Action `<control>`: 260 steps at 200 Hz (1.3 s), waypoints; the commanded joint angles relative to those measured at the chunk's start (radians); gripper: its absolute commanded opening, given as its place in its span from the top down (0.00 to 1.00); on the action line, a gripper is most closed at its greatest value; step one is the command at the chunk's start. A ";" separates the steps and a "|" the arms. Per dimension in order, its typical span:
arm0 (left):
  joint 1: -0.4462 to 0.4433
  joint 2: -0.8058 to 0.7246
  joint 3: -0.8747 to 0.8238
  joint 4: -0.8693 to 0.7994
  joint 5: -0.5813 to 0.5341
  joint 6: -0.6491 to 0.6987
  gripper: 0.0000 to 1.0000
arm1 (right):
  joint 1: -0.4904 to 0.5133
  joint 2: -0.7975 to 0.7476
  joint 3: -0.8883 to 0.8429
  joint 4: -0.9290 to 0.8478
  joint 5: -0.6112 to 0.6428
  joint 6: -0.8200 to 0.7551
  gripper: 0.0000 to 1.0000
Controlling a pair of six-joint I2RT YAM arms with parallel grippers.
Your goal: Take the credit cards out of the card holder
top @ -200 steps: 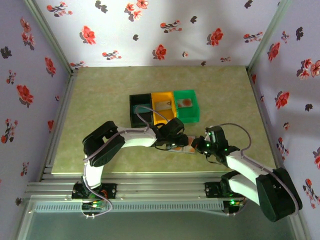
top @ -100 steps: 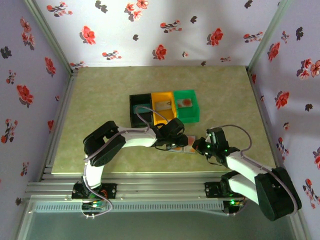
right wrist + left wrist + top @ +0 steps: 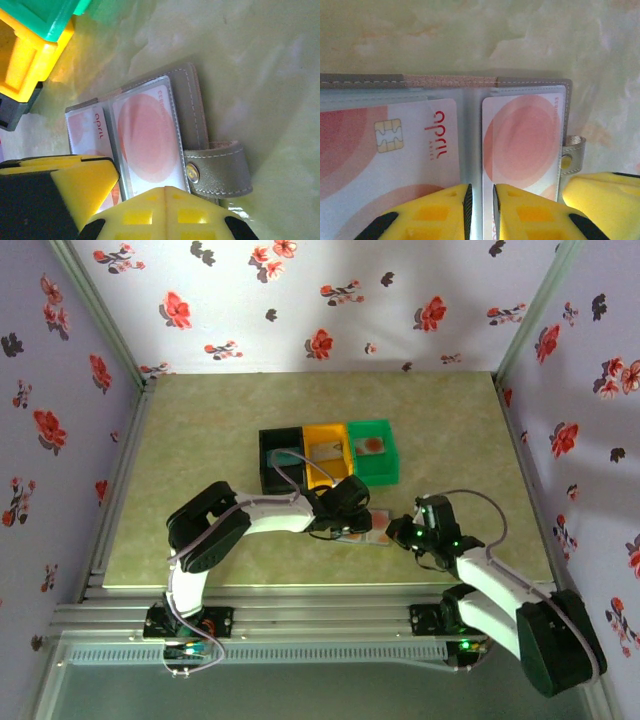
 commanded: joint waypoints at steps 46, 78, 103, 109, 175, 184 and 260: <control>0.008 -0.035 0.026 -0.079 -0.055 0.048 0.78 | -0.024 0.009 0.053 -0.039 -0.027 -0.045 1.00; 0.008 -0.071 0.047 -0.080 -0.058 0.069 0.77 | -0.030 0.061 0.049 0.001 -0.036 -0.050 1.00; 0.008 -0.085 0.063 -0.091 -0.060 0.076 0.76 | -0.037 0.095 0.038 0.034 -0.035 -0.050 1.00; 0.008 -0.087 0.068 -0.092 -0.061 0.077 0.76 | -0.038 0.102 0.035 0.043 -0.037 -0.048 1.00; 0.006 -0.043 0.108 -0.083 -0.046 0.064 0.76 | -0.042 0.106 0.007 0.060 -0.026 -0.034 1.00; 0.005 -0.033 0.108 -0.080 -0.044 0.062 0.76 | -0.043 0.104 0.006 0.059 -0.027 -0.034 1.00; 0.005 0.015 0.070 -0.034 -0.031 0.041 0.76 | -0.045 0.100 -0.002 0.063 -0.030 -0.034 1.00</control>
